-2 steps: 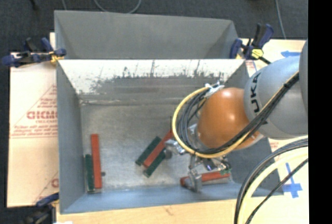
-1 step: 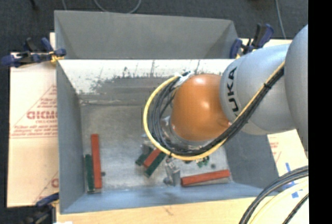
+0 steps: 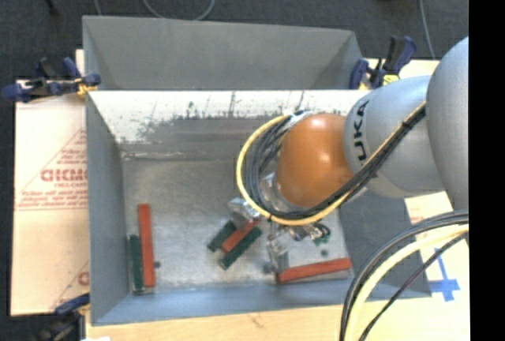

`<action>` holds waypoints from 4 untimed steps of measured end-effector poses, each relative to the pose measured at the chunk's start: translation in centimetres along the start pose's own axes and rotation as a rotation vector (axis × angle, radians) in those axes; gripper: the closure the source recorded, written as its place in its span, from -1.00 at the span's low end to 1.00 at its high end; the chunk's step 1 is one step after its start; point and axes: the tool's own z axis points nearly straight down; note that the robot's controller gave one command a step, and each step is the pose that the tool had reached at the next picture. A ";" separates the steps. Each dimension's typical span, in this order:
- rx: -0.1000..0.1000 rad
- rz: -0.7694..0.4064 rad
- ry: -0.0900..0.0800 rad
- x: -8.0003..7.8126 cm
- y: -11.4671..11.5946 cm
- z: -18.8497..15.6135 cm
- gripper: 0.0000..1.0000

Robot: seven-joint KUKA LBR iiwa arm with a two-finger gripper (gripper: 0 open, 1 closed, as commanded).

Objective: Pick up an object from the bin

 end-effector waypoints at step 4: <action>-0.001 0.211 -0.001 -3.1 5.0 -9.6 -1.00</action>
Offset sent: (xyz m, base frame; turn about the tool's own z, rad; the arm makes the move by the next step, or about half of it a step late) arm 0.0000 0.0000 0.0000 0.0000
